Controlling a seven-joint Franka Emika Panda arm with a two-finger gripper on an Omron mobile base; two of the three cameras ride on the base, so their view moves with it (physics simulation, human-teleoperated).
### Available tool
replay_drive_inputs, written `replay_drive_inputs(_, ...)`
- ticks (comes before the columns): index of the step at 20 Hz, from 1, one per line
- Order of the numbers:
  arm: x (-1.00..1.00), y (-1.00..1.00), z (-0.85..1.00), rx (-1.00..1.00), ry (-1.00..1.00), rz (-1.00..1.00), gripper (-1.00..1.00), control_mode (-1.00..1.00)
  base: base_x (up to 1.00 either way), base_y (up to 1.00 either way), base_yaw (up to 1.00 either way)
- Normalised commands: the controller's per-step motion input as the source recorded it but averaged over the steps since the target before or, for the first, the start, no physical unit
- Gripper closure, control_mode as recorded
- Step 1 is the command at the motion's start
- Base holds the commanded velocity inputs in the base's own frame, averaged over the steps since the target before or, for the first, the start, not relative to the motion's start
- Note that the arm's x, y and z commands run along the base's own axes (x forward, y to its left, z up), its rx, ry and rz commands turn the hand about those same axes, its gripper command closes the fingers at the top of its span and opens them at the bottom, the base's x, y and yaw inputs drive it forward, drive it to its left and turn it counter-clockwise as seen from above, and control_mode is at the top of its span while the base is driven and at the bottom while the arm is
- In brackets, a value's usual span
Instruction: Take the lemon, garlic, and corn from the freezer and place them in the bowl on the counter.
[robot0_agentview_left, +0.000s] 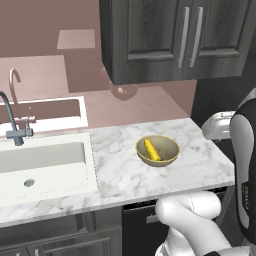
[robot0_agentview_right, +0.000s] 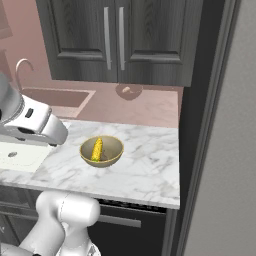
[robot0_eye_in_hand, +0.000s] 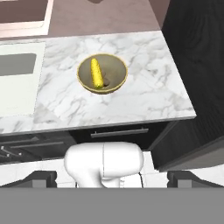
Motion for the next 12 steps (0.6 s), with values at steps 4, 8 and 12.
replay_drive_inputs(4, -0.01, 0.00, 0.00, 0.00, 0.00, 0.00, -1.00, 1.00, -0.40, 0.00, 0.00)
replay_drive_inputs(8, 0.00, 0.00, 0.00, 0.00, 0.00, 0.00, -1.00, 1.00, -0.90, -0.02, 0.00)
replay_drive_inputs(12, 0.00, 0.00, 0.00, 0.00, 0.00, 0.00, -1.00, 1.00, -0.99, -0.15, 0.00)
